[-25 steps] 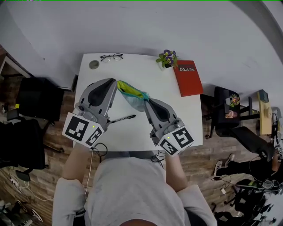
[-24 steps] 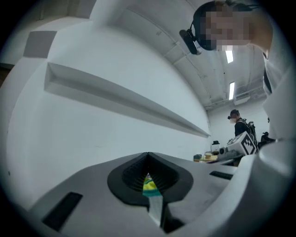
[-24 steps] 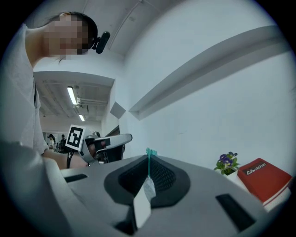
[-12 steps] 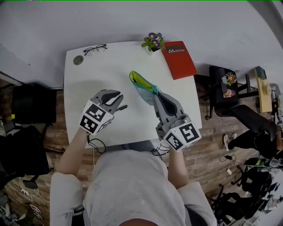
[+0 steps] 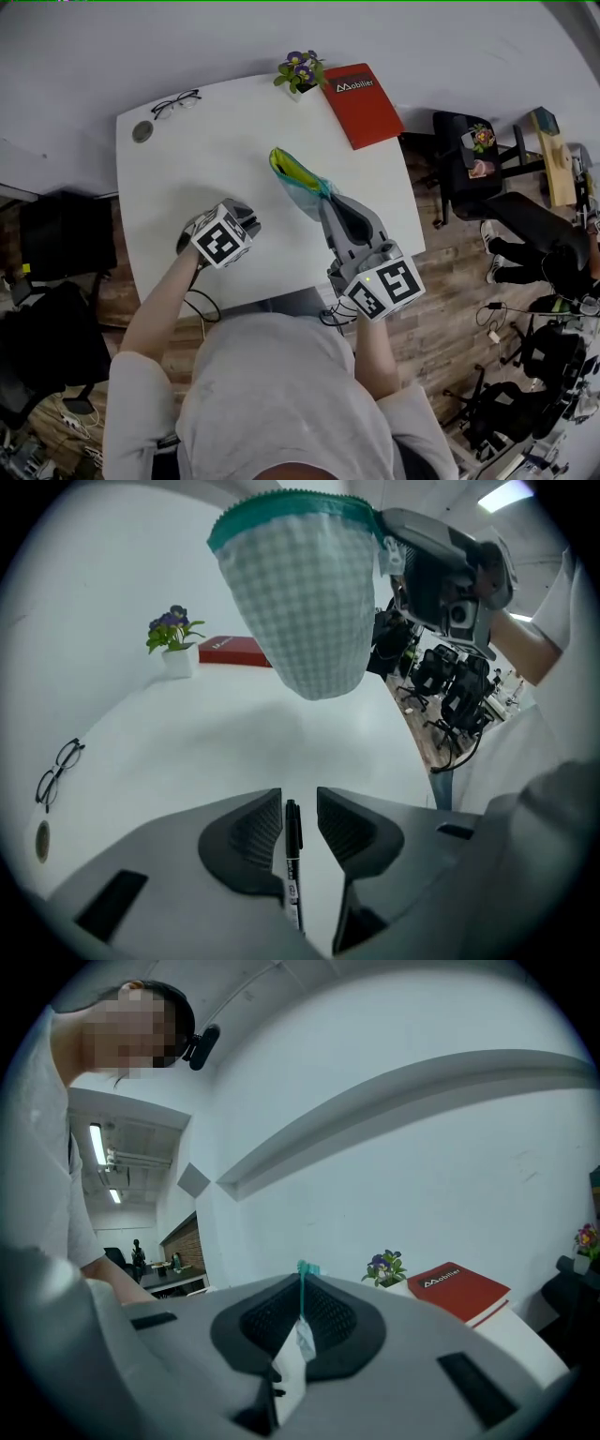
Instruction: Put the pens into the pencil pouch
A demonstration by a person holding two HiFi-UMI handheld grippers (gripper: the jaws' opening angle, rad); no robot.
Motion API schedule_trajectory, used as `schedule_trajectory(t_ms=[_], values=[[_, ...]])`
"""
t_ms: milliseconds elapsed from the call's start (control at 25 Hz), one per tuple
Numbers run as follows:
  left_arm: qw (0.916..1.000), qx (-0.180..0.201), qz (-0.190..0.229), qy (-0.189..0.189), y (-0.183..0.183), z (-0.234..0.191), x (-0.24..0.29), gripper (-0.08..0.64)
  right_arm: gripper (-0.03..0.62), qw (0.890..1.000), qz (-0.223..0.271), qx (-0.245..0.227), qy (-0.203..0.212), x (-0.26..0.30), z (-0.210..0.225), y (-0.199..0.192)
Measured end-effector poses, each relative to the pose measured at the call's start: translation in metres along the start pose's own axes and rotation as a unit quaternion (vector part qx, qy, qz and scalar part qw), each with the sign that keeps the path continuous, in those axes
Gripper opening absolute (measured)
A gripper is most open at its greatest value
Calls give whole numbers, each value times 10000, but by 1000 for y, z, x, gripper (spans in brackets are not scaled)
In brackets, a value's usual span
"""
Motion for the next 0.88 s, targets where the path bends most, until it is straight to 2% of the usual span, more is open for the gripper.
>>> schedule_trajectory(t_ms=[280, 480, 640, 760, 880], values=[[9985, 99, -523, -82, -5, -1, 24, 114, 35, 10000, -26, 53, -46, -1, 3, -4], [9988, -12, -480, 82, -7, -2, 27, 112, 35, 10000, -33, 35, 1, 2, 3, -2], [9988, -67, -480, 94, -8, -1, 27, 71, 35, 10000, -26, 10, 91, 9, 1, 0], [9994, -71, -314, 143, -8, 1, 21, 71, 35, 9998, -3, 21, 174, 15, 1, 3], [9988, -261, 310, 261, -3, -3, 1, 71, 35, 9996, 9, -3, 273, 21, -1, 6]])
Point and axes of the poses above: the fingertips, and each gripper's own axes: x forward along the fingers, z to its right, y out of its top, the point moved 10 cm from there along -x, backward along the fingers, and after that the axes turned 3 degrees about -y, right-handed, at the moved point
